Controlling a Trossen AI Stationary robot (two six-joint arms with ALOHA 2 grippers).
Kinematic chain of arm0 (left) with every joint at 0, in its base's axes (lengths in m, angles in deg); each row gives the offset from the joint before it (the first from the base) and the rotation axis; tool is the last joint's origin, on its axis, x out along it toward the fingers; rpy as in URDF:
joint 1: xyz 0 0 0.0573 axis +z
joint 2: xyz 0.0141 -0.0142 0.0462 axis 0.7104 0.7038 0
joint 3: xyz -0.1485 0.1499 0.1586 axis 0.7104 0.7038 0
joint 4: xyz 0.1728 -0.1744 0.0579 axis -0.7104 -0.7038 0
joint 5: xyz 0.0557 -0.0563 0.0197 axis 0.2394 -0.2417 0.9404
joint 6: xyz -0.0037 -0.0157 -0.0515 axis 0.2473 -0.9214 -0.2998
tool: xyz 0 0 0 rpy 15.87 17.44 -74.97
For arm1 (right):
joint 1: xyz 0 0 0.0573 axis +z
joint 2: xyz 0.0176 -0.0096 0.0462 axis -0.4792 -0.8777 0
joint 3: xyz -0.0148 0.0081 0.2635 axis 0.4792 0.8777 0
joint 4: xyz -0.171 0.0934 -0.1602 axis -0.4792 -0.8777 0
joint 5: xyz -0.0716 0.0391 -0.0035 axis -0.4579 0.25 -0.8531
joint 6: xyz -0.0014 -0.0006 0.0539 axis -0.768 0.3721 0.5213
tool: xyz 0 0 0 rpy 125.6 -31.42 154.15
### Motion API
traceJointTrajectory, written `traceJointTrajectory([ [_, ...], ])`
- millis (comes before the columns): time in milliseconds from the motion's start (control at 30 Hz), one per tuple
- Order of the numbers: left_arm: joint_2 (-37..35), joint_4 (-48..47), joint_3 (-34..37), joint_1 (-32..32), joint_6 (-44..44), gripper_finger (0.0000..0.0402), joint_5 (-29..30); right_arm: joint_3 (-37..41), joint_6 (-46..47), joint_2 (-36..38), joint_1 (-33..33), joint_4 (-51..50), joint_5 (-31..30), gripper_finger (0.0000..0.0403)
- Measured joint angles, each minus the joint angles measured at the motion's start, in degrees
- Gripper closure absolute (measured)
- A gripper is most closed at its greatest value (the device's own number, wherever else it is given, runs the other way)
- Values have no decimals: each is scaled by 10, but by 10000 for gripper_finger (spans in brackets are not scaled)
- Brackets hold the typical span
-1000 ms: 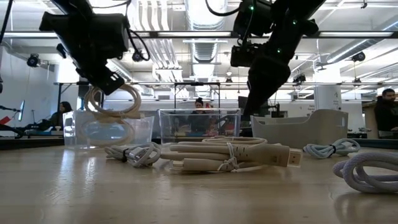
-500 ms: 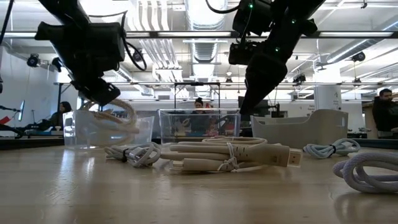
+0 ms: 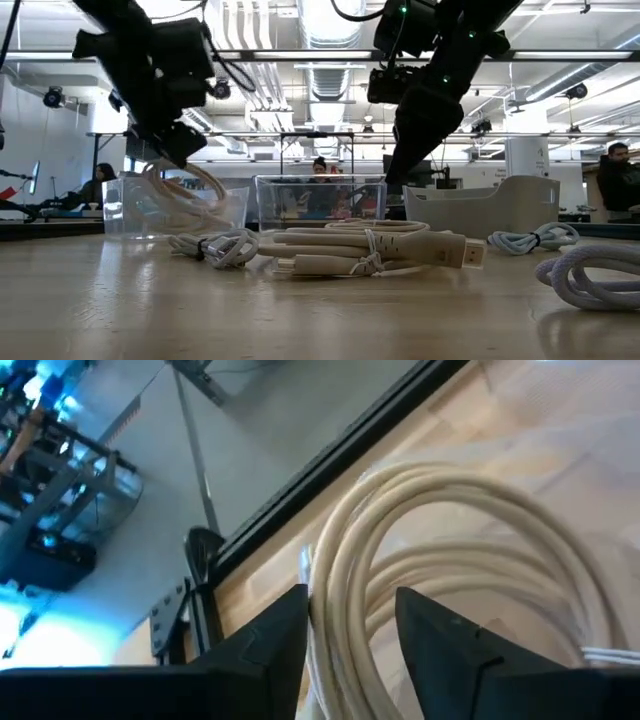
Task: Pick & Place USB Port
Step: Put the brown HDMI cable into the left transparent bin, then put the brown HDMI cable into the right transparent bin
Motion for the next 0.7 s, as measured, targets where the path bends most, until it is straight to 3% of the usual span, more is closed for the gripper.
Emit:
traceJointTrajectory([
  [300,-4,-56,-46,0,34,246,-29,0,19,0,0,2,2,280],
  [467,-4,-32,-46,-9,30,246,-80,0,28,0,0,24,5,280],
  [700,-5,31,-49,-56,92,248,-102,0,43,-20,7,82,63,280],
])
